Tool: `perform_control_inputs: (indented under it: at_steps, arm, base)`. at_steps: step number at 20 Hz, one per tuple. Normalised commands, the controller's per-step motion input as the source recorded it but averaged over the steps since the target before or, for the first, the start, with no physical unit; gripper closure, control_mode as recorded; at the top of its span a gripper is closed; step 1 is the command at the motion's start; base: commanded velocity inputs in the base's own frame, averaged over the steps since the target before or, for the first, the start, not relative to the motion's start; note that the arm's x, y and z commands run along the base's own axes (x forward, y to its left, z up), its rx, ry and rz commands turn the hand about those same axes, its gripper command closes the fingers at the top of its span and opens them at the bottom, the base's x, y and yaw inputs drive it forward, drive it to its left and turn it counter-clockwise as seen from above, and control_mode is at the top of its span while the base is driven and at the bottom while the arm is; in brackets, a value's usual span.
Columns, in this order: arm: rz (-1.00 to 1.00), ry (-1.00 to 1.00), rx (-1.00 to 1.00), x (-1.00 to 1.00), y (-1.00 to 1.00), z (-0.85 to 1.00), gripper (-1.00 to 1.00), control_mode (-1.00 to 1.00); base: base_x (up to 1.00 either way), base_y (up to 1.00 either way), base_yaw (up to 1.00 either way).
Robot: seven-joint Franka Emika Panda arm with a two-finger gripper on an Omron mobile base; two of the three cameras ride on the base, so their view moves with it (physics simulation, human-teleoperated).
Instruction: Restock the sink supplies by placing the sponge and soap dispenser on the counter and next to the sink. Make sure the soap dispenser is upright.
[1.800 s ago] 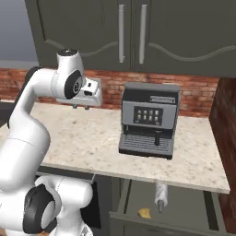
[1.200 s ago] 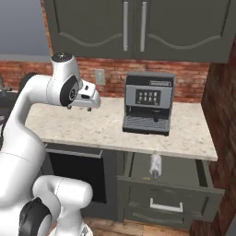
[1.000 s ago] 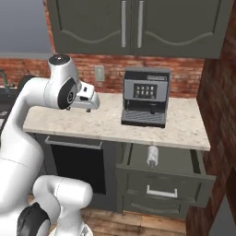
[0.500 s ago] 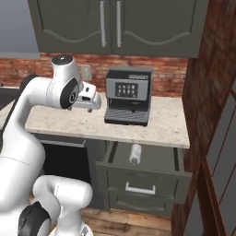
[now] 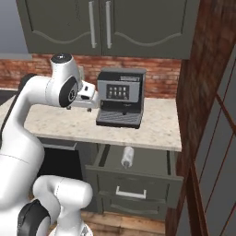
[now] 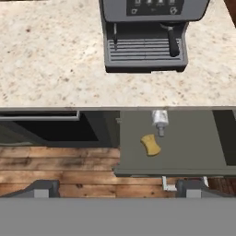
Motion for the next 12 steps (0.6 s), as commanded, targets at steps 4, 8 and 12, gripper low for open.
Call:
perform_control_inputs:
  at_steps: [4, 8, 12]
  arm:
    - [0.00, 0.00, 0.00, 0.00, 0.00, 0.00, -1.00, 1.00]
    - [0.00, 0.00, 0.00, 0.03, -0.02, -0.01, -1.00, -1.00]
    - [0.00, 0.02, 0.08, 0.11, -0.55, -0.66, -1.00, -1.00]
  base:
    - [0.00, -0.51, 0.00]
    - [0.02, -0.18, 0.00]
    - [0.00, 0.00, 0.00]
